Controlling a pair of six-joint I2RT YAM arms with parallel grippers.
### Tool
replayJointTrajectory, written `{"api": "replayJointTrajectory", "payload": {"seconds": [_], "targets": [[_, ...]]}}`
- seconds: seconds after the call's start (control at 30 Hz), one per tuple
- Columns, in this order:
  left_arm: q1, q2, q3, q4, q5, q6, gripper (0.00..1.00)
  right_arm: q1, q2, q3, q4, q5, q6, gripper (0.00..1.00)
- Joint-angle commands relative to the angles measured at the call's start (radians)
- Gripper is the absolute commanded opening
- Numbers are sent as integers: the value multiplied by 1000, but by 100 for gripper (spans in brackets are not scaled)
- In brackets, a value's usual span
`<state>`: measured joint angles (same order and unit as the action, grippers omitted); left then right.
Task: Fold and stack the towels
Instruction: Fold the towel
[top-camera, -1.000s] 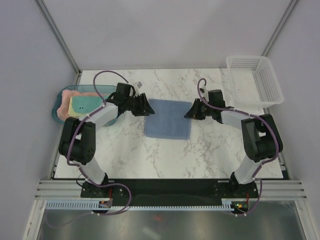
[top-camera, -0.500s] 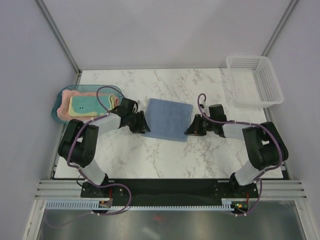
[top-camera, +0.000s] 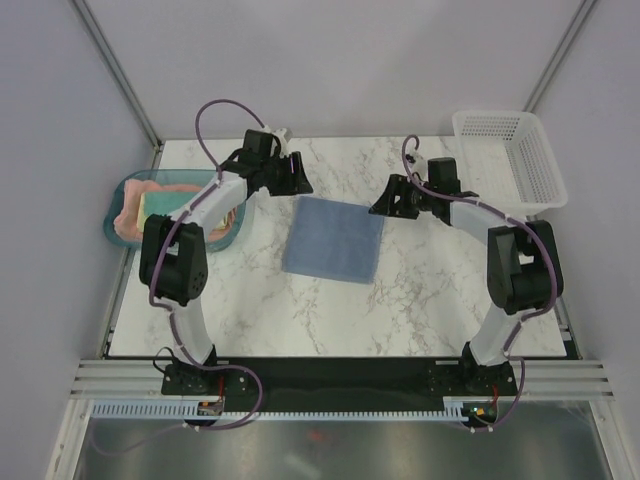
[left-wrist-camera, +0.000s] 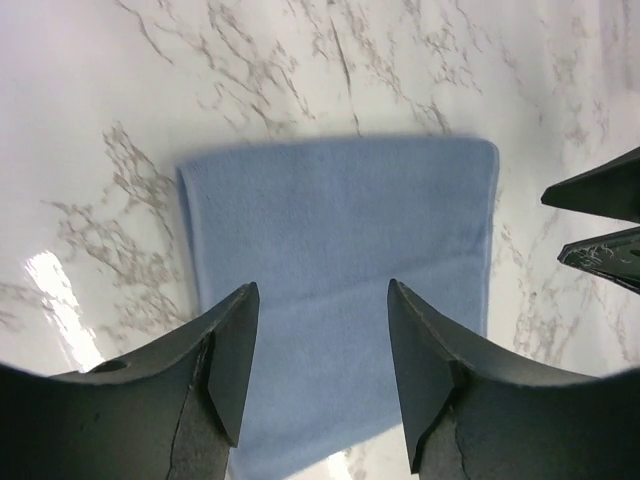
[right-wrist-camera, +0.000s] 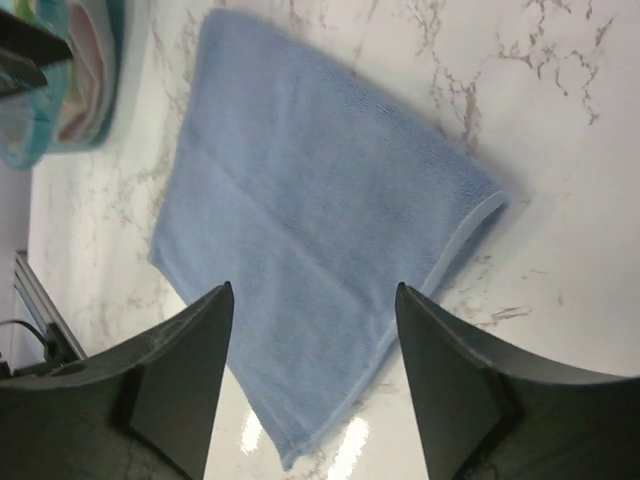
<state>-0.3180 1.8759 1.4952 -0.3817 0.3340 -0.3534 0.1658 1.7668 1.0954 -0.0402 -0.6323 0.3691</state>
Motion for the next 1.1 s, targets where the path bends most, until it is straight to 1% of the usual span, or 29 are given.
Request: {"api": "replayJointTrajectory", "payload": {"seconds": [0.0,0.03,0.07,0.13,0.2,0.33,0.5,0.57,0.63,0.73,0.77,0.87,0.93,0.97,1.07], "targets": [[46,125,108,-71,75,142,62,-3,120,143,-147,-27,-156,76],[51,146,131,-69,118,171,63,-6,143,167,-165,-33,-173,77],[59,166,170,-71,129,185,64,-15,173,182,-179,-38,-196,79],[65,225,204,-85,167,229,66,-35,190,205,-181,-29,-208,80],[74,276,250,-95,168,260,66,-52,220,228,-185,-21,-222,80],[94,356,316,-120,213,275,68,-58,276,274,-219,-41,-260,79],[103,423,390,-144,249,301,68,-61,319,293,-221,-85,-286,75],[106,454,421,-157,264,307,66,-60,351,307,-221,-105,-292,71],[112,471,438,-164,305,317,65,-66,371,325,-221,-127,-298,69],[117,500,465,-180,330,333,59,-72,399,339,-221,-151,-302,64],[120,506,476,-183,336,338,59,-74,407,340,-221,-152,-309,62],[126,525,487,-194,368,352,59,-75,402,347,-221,-126,-314,62],[128,532,491,-200,378,352,60,-74,398,347,-222,-101,-312,66],[129,534,493,-201,388,378,60,-74,390,345,-221,-78,-312,66],[132,532,499,-204,392,386,60,-74,369,334,-219,-26,-314,68]]}}
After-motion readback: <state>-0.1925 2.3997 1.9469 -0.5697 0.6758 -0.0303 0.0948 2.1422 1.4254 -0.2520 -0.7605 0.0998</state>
